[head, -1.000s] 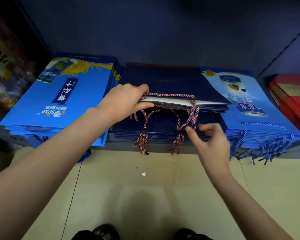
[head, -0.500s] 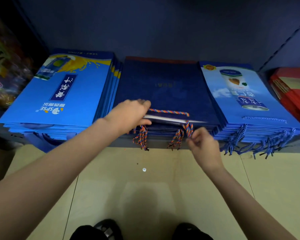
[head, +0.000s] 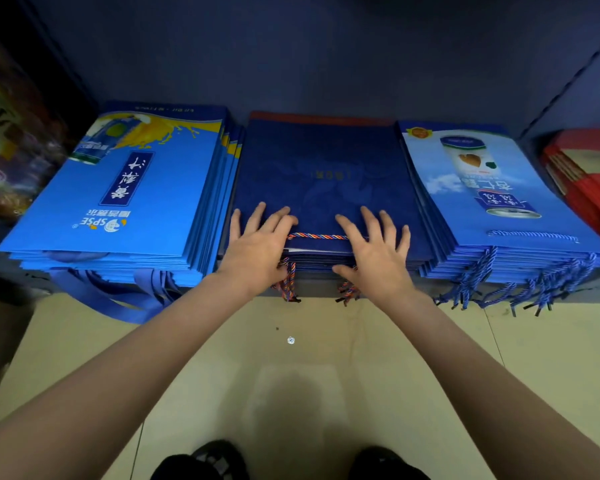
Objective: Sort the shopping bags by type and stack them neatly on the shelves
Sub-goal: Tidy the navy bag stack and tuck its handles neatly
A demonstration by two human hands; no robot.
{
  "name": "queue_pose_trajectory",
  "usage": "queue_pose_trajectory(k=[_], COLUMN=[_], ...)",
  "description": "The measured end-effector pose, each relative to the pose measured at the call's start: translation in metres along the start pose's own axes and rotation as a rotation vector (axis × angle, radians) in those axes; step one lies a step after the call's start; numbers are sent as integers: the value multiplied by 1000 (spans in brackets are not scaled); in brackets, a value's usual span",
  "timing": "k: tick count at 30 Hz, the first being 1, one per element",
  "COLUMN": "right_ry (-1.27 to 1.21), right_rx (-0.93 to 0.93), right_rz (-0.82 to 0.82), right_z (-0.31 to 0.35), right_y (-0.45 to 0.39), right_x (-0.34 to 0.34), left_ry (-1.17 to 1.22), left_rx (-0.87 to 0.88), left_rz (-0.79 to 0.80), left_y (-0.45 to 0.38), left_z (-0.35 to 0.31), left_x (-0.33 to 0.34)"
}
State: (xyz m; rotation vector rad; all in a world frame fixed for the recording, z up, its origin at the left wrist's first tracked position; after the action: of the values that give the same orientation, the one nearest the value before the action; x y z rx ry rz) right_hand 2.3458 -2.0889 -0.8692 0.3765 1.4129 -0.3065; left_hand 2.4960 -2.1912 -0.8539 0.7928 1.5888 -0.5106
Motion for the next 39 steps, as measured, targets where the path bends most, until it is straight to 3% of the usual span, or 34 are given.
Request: queue_pose_trajectory(k=[8, 10, 12, 15, 17, 24, 34, 39], right_ry=[-78, -82, -99, -155, -168, -183, -140, -113], right_rx=[-29, -26, -9, 3, 2, 37, 51, 31], right_rz=[-99, -102, -71, -48, -78, -98, -114, -146], right_z=[-10, -10, -8, -10, -17, -24, -24, -24], right_y=[-4, -5, -5, -3, -2, 2, 1, 2], right_x=[-18, -17, -12, -8, -11, -13, -11, -12], left_ry=[189, 271, 316, 173, 189, 361, -4, 142], left_rx=[69, 27, -57, -102, -116, -114, -166, -167], left_rz=[349, 310, 139, -112, -162, -142, -241, 92], left_y=[-2, 1, 6, 11, 14, 17, 18, 22], left_z=[32, 25, 13, 4, 10, 19, 13, 18], left_x=[-21, -20, -10, 6, 11, 11, 15, 6])
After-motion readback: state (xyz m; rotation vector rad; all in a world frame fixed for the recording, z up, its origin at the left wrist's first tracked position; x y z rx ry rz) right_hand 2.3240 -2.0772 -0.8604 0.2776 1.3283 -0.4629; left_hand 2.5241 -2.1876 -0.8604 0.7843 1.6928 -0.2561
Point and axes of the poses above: each hand's wrist, its own y-axis away from the middle knuckle, its own x-axis out of the palm, z = x × y, the point moved 1 cm from there along -y, towards the middle knuckle, and after that the axes turned 3 degrees about -z, right-handed, at the moved point
